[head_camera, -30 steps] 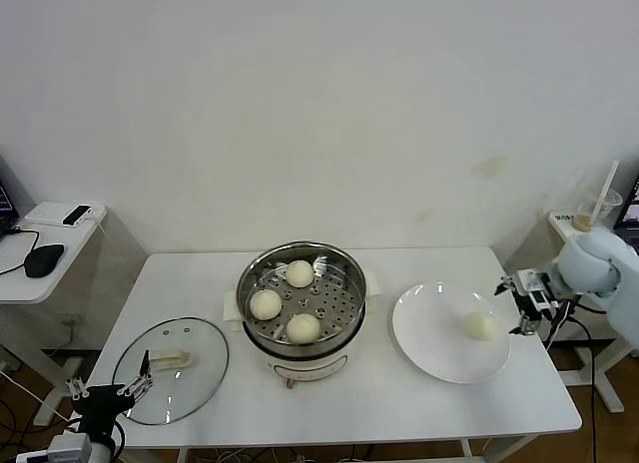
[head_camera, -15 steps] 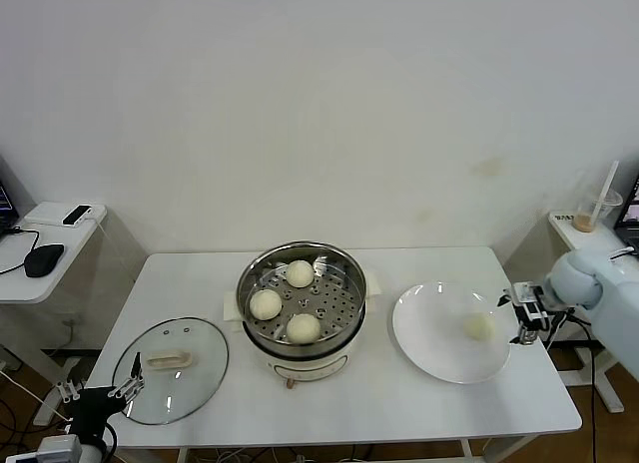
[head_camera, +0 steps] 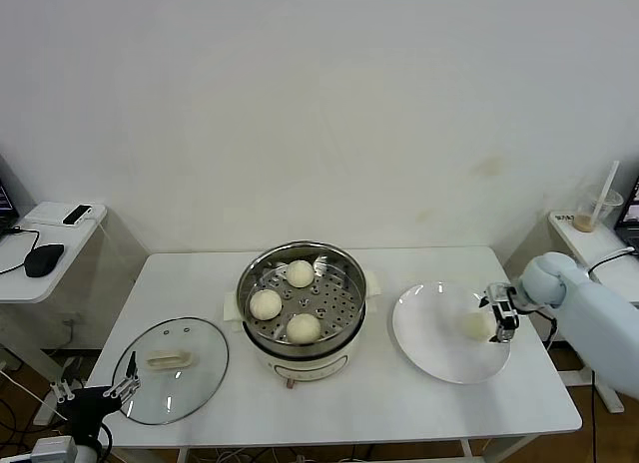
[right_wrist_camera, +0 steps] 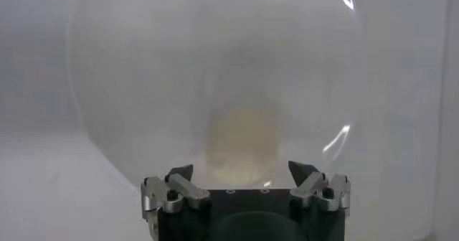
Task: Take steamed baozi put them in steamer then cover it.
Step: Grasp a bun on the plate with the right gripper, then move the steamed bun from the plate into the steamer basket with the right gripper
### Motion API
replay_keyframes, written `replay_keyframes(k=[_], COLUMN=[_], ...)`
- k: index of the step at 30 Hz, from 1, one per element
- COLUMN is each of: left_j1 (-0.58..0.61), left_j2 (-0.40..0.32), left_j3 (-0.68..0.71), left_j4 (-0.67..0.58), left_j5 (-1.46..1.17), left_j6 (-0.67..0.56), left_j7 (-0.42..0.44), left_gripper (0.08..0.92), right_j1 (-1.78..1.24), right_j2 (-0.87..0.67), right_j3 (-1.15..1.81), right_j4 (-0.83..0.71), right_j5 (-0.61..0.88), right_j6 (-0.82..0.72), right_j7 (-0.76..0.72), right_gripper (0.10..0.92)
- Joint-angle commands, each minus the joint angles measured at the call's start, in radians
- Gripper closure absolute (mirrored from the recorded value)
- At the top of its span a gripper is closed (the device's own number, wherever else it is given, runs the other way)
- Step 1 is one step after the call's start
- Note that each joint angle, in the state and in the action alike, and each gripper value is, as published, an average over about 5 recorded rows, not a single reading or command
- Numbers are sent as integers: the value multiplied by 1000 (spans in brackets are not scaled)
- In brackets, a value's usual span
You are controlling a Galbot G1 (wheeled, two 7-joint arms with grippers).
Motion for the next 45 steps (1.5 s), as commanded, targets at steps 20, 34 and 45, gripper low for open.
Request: replay_keyframes(k=[20,34,45], left_j1=[10,1,-7], left_j2=[-6,-3,-4], left_j3=[-7,-8,-9], left_j4=[-24,-39,-34], left_j5=[1,6,11], left_j6=[-1,-2,-2], left_j7=[-2,-9,-15], left_gripper=[177,177,177], right_j1=[122,636,901], right_j2=[-50,-106,142], right_j3=[-90,-487,-721], right_j4=[110,383,442], right_j5=[74,463,696], right_j6=[-56,-266,-394], right_j7=[-44,-28,54], right_gripper=[419,414,406])
